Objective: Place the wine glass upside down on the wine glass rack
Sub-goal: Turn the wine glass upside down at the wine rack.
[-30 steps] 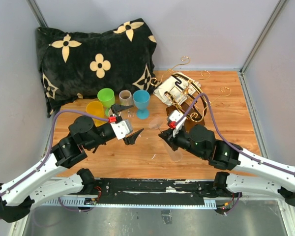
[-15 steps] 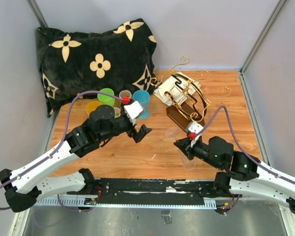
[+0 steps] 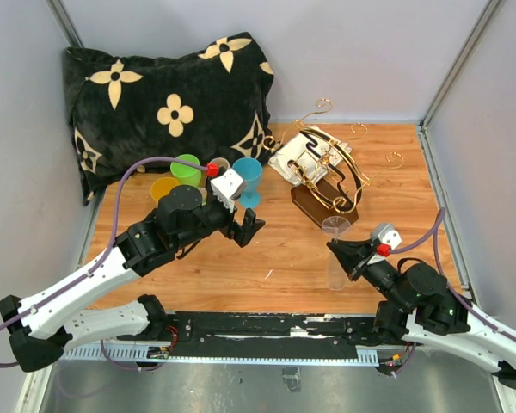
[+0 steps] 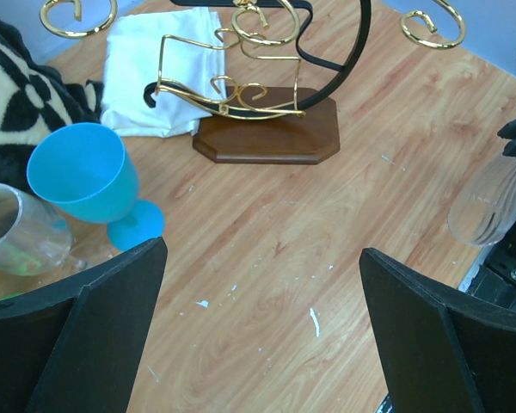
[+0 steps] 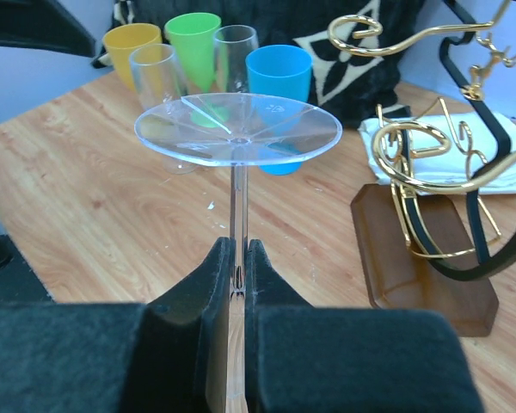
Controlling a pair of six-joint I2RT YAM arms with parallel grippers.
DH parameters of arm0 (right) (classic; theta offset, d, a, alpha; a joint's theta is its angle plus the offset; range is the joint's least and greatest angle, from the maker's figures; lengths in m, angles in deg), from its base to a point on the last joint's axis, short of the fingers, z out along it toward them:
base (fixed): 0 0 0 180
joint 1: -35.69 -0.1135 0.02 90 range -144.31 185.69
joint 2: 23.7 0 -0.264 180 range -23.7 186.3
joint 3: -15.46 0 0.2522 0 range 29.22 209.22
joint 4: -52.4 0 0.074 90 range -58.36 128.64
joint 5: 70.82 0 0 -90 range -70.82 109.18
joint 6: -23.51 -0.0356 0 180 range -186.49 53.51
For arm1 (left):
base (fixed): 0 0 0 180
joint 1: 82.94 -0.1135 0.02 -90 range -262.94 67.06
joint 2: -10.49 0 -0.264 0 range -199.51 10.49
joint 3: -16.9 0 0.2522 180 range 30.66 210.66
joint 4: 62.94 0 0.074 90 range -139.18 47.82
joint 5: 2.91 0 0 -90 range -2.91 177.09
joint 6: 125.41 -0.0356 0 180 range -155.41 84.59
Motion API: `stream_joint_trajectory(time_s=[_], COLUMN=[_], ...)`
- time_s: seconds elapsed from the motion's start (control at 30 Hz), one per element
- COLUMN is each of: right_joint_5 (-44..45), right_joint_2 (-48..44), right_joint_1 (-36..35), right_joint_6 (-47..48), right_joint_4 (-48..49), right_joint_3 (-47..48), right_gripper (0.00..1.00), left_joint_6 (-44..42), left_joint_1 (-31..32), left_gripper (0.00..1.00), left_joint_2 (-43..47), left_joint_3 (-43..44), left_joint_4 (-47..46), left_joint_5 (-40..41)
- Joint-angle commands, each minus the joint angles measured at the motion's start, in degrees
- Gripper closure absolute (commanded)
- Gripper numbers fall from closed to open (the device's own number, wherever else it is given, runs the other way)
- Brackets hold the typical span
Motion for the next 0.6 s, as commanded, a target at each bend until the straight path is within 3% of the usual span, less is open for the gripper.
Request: stream_joint_trajectory(time_s=[0.0, 0.47, 0.57], right_joint_5=[6.66, 25.92, 26.07], right_joint_2=[-1.27, -1.19, -0.48], right_joint_1=[0.42, 0.42, 0.42], right_joint_6=[1.6, 9.17, 9.44], right_joint_4=[4.99, 3.69, 4.64], right_joint_3=[-1.49, 0.04, -0.29], right_gripper=[0.99, 0.99, 0.99], left_joint_6=[1.46, 1.49, 1.41], left_joint_1=[0.09, 0.09, 0.09], left_gripper=[0.0, 0.0, 0.0], left_joint_2=[1.07, 2.02, 2.02], left_joint_3=[-1.0, -2.13, -2.22], left_joint_4=[-1.66, -1.56, -1.64], left_joint_5=[1.38, 2.67, 2.72])
